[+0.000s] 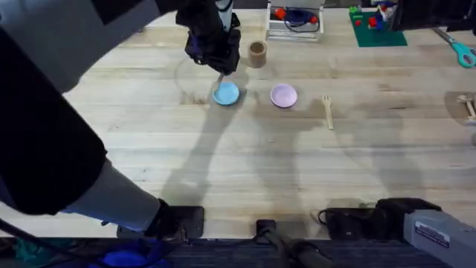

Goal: Pick up a utensil and set it on the pink plate, then put the other utensil in the container.

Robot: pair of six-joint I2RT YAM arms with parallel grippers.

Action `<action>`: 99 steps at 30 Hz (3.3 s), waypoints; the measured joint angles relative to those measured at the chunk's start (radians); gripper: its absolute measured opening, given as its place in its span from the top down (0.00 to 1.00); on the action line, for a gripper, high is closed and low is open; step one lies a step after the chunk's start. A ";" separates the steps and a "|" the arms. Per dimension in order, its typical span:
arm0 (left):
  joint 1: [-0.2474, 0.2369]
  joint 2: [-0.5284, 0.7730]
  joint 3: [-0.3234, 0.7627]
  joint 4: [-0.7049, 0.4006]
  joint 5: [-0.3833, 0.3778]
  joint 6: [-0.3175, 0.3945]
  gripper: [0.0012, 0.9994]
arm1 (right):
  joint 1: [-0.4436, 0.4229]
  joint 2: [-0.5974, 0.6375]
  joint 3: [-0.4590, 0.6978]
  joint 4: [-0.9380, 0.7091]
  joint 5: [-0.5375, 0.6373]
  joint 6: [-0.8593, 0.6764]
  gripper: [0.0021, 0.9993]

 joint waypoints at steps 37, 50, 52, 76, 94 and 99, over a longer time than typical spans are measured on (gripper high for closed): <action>0.003 0.070 -0.194 0.205 0.015 -0.014 0.95 | 0.000 0.000 0.000 0.000 0.000 0.000 0.00; 0.003 0.070 -0.194 0.203 0.019 -0.015 0.68 | 0.000 0.000 0.000 0.000 0.000 0.000 0.00; 0.003 0.070 -0.194 0.201 0.019 -0.015 0.65 | 0.000 0.000 0.000 0.000 0.000 0.000 0.00; 0.003 0.070 0.158 -0.102 0.026 -0.021 0.01 | 0.000 0.000 0.000 0.000 0.000 0.000 0.00; 0.004 0.070 0.295 -0.265 -0.028 0.014 0.01 | 0.000 0.000 0.000 0.000 0.000 0.000 0.00; 0.012 0.067 0.295 -0.292 -0.030 0.028 0.01 | 0.000 0.000 0.000 -0.004 0.000 0.000 0.00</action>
